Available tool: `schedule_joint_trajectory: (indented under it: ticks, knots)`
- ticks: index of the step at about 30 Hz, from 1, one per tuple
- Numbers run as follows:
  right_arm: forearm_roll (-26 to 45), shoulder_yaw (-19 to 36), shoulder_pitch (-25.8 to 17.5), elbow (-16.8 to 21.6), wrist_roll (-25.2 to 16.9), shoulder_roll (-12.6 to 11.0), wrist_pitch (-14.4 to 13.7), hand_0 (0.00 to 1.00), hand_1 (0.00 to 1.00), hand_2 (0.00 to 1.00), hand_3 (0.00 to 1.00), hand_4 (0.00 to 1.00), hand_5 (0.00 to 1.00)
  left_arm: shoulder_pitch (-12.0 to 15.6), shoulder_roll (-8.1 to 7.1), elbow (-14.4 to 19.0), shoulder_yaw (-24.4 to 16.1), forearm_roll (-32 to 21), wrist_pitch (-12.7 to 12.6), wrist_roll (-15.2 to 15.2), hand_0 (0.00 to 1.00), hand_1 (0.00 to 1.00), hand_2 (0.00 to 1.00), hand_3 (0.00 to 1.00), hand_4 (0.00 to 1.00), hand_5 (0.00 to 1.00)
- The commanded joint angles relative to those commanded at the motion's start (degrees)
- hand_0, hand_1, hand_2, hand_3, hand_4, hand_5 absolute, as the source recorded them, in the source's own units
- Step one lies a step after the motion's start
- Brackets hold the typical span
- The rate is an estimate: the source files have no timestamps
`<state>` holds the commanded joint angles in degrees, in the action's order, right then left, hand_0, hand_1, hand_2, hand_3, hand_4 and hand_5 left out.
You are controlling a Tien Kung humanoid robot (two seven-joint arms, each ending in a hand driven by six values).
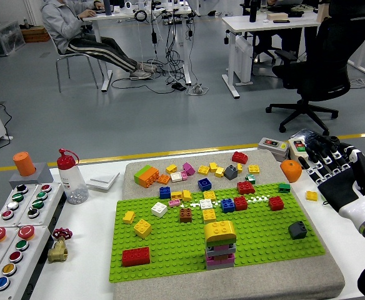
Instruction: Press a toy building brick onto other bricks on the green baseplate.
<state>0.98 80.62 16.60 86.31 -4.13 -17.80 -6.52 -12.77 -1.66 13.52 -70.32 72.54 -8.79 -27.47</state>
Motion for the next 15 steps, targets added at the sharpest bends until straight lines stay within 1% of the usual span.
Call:
schedule_joint_trajectory:
  ticks: [1,2,7,8,9,13,14,15]
  knots:
    - [0.2,0.0,0.1,-0.1,0.0,0.1,0.0,0.803,0.748,0.811,0.791,0.498,0.486,0.0,-0.02,0.0,0.0,0.0,-0.1,0.1,0.626,0.594,0.599,0.439,0.3,0.948]
    - [0.3,0.0,0.2,-0.2,0.1,0.2,0.0,0.811,0.757,0.831,0.786,0.474,0.529,-0.1,-0.04,0.0,-0.1,0.0,-0.1,0.1,0.626,0.593,0.597,0.434,0.3,0.946]
    - [0.4,0.0,0.4,-0.3,0.2,0.4,-0.2,0.811,0.757,0.831,0.786,0.474,0.529,-0.2,-0.08,0.0,0.0,0.0,-0.2,0.1,0.626,0.593,0.597,0.434,0.3,0.946]
    - [0.3,0.0,0.4,-0.3,0.2,0.4,-0.3,0.825,0.782,0.855,0.794,0.475,0.536,-0.2,-0.07,0.0,0.1,0.0,-0.2,0.1,0.625,0.593,0.597,0.437,0.298,0.942]
    - [0.2,0.0,0.4,-0.4,0.3,0.4,-0.2,0.825,0.782,0.855,0.794,0.475,0.536,-0.2,-0.07,0.0,0.2,0.0,-0.2,0.1,0.625,0.593,0.597,0.437,0.298,0.942]
    - [-0.2,-0.1,0.5,-0.6,1.5,0.7,0.4,0.825,0.782,0.855,0.794,0.475,0.536,-0.1,-0.03,0.1,0.4,-0.2,-0.3,0.1,0.625,0.593,0.597,0.437,0.298,0.942]
    - [-0.4,-0.2,0.5,-0.8,1.9,0.8,0.7,0.844,0.794,0.877,0.859,0.486,0.541,-0.1,-0.02,0.1,0.4,-0.1,-0.3,0.1,0.625,0.594,0.598,0.438,0.298,0.94]
    - [-0.6,-0.4,0.6,-0.9,2.3,0.9,1.0,0.844,0.794,0.877,0.859,0.486,0.541,0.0,0.0,0.1,0.4,0.0,-0.2,0.0,0.625,0.594,0.598,0.438,0.298,0.94]
